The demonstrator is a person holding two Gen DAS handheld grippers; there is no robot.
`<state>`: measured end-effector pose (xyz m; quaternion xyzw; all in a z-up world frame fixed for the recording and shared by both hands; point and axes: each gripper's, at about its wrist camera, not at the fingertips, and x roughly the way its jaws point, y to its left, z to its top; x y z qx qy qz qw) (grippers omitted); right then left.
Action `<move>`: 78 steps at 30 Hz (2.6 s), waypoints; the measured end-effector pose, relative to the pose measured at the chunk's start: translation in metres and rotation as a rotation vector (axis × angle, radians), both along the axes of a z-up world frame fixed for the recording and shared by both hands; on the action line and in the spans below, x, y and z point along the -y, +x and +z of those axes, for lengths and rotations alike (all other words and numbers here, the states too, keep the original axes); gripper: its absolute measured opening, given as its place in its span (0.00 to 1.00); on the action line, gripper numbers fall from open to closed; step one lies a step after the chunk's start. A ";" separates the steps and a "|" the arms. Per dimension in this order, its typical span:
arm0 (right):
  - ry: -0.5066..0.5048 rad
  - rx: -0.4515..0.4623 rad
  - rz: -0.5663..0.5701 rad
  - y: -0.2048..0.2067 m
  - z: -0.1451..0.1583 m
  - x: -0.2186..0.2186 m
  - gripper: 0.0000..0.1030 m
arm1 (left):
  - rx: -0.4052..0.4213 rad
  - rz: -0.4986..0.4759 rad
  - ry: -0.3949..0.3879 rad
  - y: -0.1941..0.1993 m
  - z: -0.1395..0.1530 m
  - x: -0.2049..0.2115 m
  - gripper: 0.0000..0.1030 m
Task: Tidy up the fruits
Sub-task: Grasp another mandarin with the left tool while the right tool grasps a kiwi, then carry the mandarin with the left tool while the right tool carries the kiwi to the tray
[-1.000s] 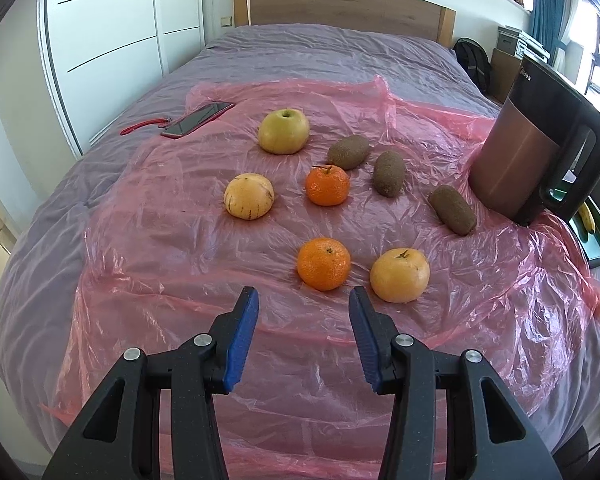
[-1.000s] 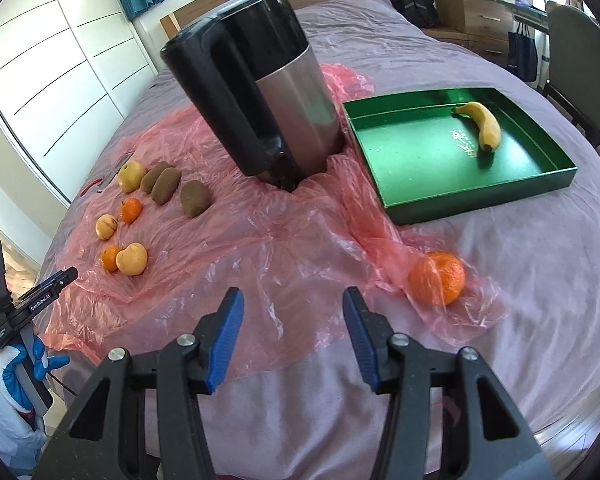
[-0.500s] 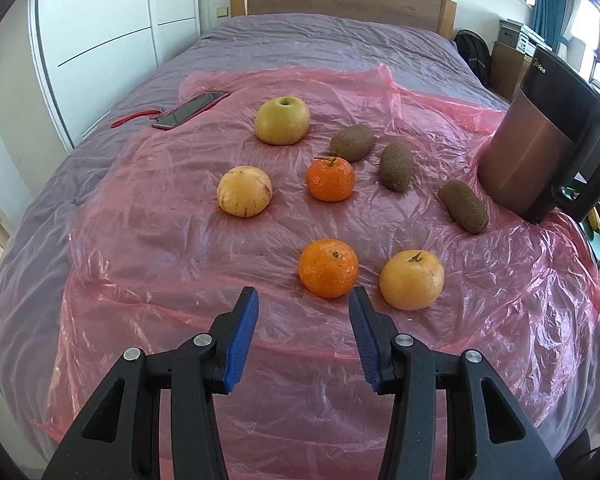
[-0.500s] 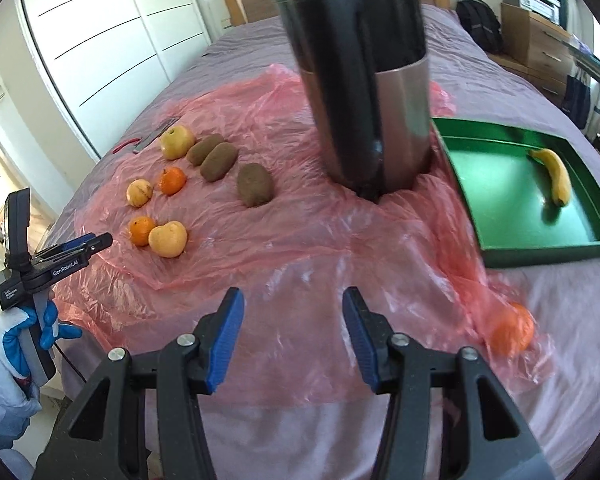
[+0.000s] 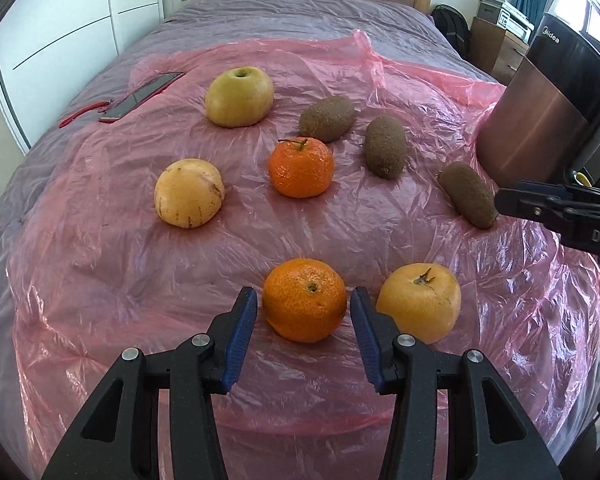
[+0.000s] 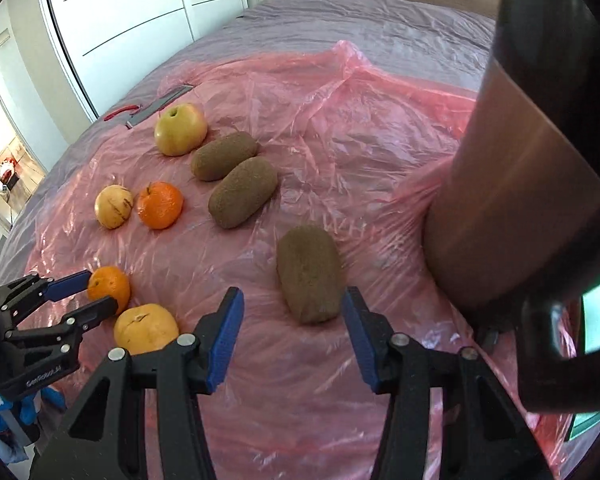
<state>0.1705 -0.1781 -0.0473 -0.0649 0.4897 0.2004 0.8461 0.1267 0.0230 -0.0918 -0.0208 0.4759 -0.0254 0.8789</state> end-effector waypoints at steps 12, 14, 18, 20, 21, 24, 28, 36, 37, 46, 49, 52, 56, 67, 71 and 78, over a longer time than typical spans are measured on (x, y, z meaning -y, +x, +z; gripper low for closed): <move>-0.050 -0.055 -0.012 0.035 -0.039 -0.013 0.47 | -0.026 -0.017 -0.027 0.014 -0.018 -0.003 0.42; -0.052 -0.055 -0.010 0.036 -0.041 -0.016 0.45 | -0.030 -0.019 -0.028 0.015 -0.020 -0.003 0.42; -0.064 -0.059 -0.012 0.039 -0.044 -0.017 0.39 | -0.030 -0.029 -0.008 0.013 -0.019 -0.001 0.39; -0.061 -0.060 -0.015 0.039 -0.043 -0.016 0.37 | -0.029 -0.033 -0.006 0.013 -0.019 0.000 0.38; -0.056 -0.059 -0.019 0.039 -0.042 -0.016 0.37 | -0.028 -0.031 -0.009 0.013 -0.018 -0.001 0.38; -0.037 -0.050 -0.036 0.039 -0.037 -0.014 0.36 | -0.017 -0.012 -0.016 0.011 -0.011 -0.003 0.37; -0.020 -0.021 -0.042 0.032 -0.021 -0.014 0.36 | 0.016 0.020 -0.017 0.004 0.003 -0.008 0.37; 0.061 0.060 0.007 0.007 0.035 -0.033 0.36 | 0.092 0.080 -0.024 -0.019 0.045 -0.019 0.37; 0.077 0.072 0.015 0.002 0.042 -0.035 0.36 | 0.105 0.082 -0.022 -0.023 0.053 -0.019 0.37; 0.164 0.151 0.048 -0.062 0.101 -0.006 0.36 | 0.167 -0.021 -0.091 -0.057 0.110 0.023 0.37; 0.159 0.166 0.007 -0.080 0.111 0.031 0.36 | 0.170 -0.093 -0.126 -0.063 0.122 0.057 0.37; 0.149 0.182 -0.057 -0.097 0.118 0.080 0.36 | 0.167 -0.184 -0.160 -0.069 0.134 0.101 0.37; 0.115 0.193 -0.168 -0.108 0.121 0.157 0.36 | 0.156 -0.318 -0.182 -0.067 0.145 0.173 0.37; 0.042 0.227 -0.452 -0.085 0.112 0.345 0.36 | 0.159 -0.537 -0.173 -0.008 0.157 0.368 0.37; 0.027 0.222 -0.504 -0.058 0.095 0.386 0.36 | 0.177 -0.513 -0.145 0.032 0.153 0.417 0.37; 0.009 0.191 -0.560 -0.013 0.055 0.431 0.36 | 0.175 -0.475 -0.065 0.084 0.113 0.460 0.37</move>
